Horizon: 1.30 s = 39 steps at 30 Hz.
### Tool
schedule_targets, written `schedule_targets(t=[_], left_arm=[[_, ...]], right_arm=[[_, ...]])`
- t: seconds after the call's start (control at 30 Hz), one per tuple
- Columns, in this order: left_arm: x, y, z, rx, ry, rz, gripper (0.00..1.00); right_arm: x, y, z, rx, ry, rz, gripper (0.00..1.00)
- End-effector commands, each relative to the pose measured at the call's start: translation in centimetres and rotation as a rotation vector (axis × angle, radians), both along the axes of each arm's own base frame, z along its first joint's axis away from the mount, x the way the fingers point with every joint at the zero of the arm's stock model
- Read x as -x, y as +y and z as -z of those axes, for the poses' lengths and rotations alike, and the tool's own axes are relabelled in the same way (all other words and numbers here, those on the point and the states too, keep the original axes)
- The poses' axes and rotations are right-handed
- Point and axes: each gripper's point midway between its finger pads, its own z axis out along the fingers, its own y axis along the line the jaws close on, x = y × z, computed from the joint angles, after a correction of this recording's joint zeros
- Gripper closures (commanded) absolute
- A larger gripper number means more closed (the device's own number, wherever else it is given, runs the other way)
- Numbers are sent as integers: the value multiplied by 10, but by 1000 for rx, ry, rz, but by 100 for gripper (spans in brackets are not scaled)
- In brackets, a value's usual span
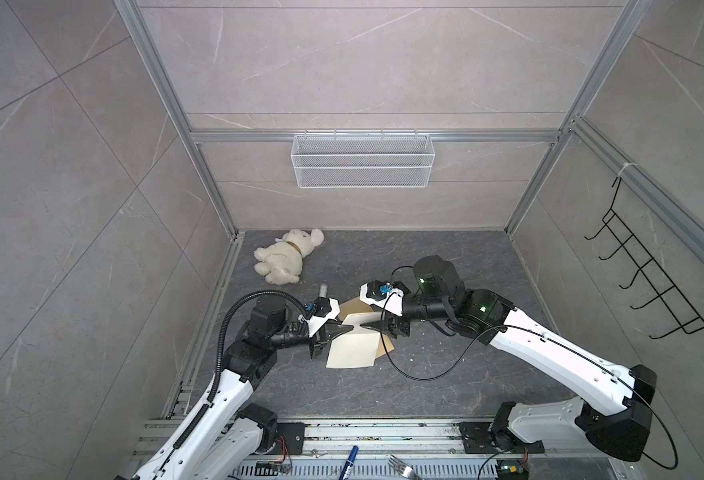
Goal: Place the letter into the envelope and seal it
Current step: 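Grasp the letter's free edge with the left gripper, holding it with both grippers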
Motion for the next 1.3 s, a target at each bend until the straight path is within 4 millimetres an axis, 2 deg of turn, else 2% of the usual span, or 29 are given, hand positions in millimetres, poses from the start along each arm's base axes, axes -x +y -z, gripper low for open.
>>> schedule_targets(t=[0.0,0.2,0.43,0.53,0.57,0.77,0.9,1.07,1.13,1.27], left_arm=[[9,-2,-11,29,-80,59,100],[9,-2,-10,29,-76,62,100],[7,-3,-8,23,-61,57,100],[3,-3,-5,17,-44,41,100],[2,-3,-5,16,-42,37,99],[-8,-2,1,-13,-10,-12,75],[-12,-3,5,-25,20,-28,70],[-17,-2,8,-46,43,-50,71],[-20,-2,10,-54,49,-60,75],[-22,-2,12,-64,67,-69,92]], right_arm=[[12,5,-5,-6,40,-64,42],[18,10,6,2,91,-95,59],[17,14,13,16,96,-105,90],[11,14,16,19,78,-84,100],[9,14,16,18,69,-75,100],[-3,8,4,-9,-24,-9,100],[-9,1,-8,-40,-96,37,100],[-13,-7,-20,-81,-158,85,100],[-13,-9,-23,-96,-172,91,100],[-14,-11,-28,-115,-181,107,100]])
